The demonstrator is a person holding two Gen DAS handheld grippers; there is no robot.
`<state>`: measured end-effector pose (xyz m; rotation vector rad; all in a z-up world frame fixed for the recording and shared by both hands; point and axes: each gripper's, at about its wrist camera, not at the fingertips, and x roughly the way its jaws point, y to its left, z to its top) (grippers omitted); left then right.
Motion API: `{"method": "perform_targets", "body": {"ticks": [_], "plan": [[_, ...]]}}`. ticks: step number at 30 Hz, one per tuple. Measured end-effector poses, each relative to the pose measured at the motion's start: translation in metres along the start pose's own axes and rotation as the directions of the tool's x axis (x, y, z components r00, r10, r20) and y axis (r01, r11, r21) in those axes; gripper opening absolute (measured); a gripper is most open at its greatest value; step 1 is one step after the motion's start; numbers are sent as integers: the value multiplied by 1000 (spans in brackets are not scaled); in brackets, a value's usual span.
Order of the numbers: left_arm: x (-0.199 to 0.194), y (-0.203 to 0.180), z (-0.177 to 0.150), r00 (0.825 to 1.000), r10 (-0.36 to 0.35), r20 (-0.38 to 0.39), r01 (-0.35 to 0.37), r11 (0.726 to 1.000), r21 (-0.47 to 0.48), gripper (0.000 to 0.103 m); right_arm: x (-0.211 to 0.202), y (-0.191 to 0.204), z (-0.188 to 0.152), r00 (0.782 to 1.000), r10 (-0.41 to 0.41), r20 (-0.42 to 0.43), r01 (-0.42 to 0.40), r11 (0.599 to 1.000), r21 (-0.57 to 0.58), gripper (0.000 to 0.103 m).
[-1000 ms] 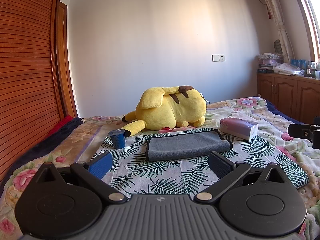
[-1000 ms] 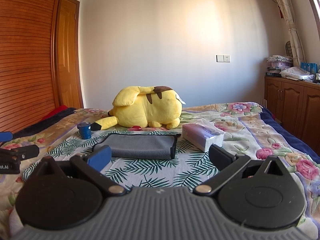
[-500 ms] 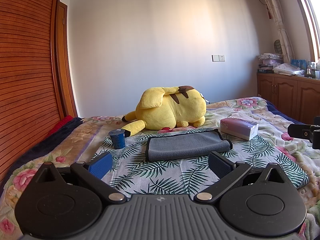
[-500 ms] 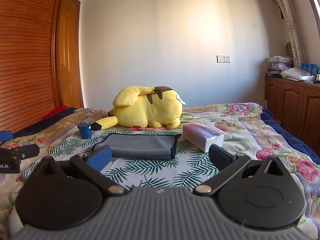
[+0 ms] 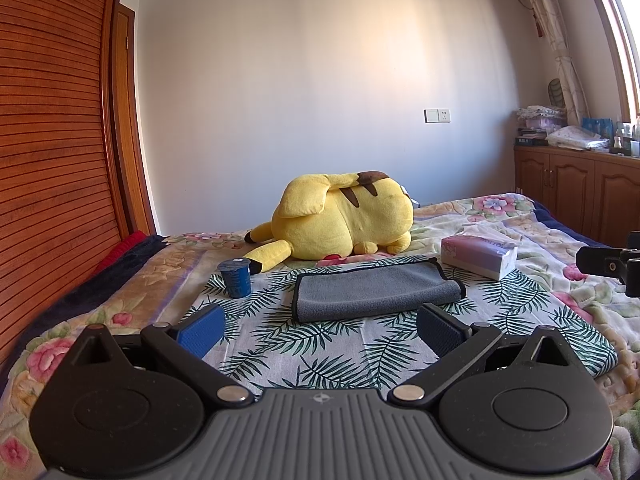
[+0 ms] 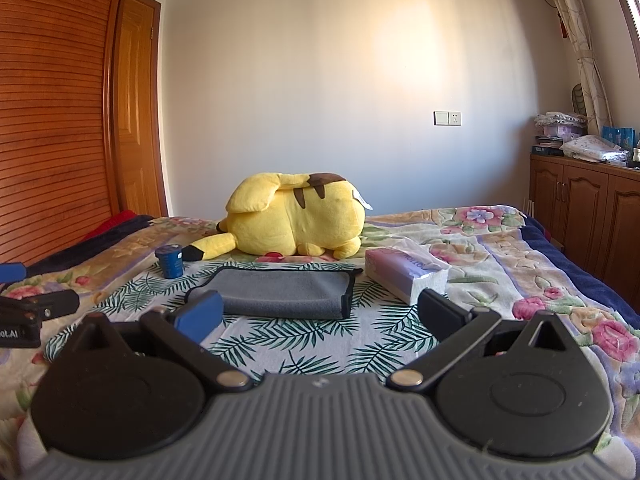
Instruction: Fold towel
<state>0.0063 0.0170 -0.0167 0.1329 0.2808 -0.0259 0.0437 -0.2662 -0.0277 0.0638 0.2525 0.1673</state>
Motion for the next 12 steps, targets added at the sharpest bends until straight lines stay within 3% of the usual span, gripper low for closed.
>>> {"method": "perform_targets", "body": {"ticks": [12], "plan": [[0,-1,-3,1000,0,-8,0,1000,3,103,0,0,0,1000,0,0,0,1000,0,103]]}}
